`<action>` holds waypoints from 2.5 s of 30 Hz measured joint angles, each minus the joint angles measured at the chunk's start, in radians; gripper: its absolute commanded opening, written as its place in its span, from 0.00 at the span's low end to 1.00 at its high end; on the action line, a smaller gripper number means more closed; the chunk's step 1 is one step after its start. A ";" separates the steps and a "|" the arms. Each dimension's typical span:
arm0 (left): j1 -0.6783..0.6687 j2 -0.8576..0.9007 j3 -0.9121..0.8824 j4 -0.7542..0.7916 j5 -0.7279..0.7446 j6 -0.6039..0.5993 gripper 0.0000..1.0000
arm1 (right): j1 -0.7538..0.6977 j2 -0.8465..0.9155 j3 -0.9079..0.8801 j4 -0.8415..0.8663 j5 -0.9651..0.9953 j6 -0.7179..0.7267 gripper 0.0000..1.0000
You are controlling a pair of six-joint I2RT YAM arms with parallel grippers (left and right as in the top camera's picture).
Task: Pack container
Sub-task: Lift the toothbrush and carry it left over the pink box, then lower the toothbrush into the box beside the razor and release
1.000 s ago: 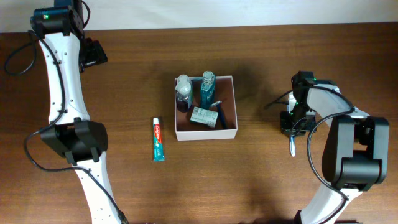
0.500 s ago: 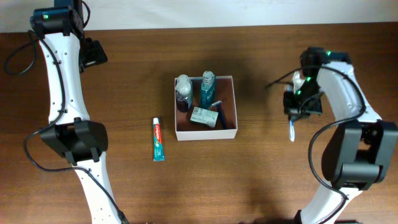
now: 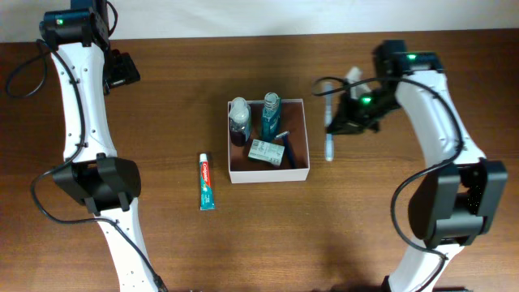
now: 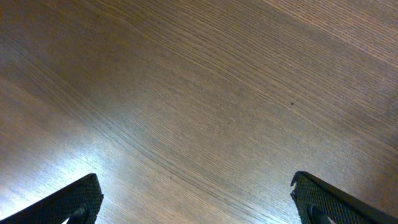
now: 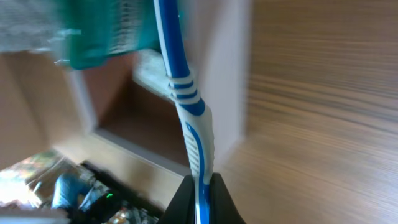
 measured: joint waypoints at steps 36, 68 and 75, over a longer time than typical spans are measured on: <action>0.000 0.000 0.000 0.000 0.000 0.000 0.99 | 0.261 0.000 0.000 0.174 0.203 0.953 0.04; 0.000 0.000 0.000 0.000 0.000 0.000 0.99 | 0.368 0.000 0.000 0.185 0.314 1.004 0.33; 0.000 0.000 0.000 0.000 0.000 0.000 0.99 | 0.368 0.000 0.000 0.185 0.320 1.002 0.41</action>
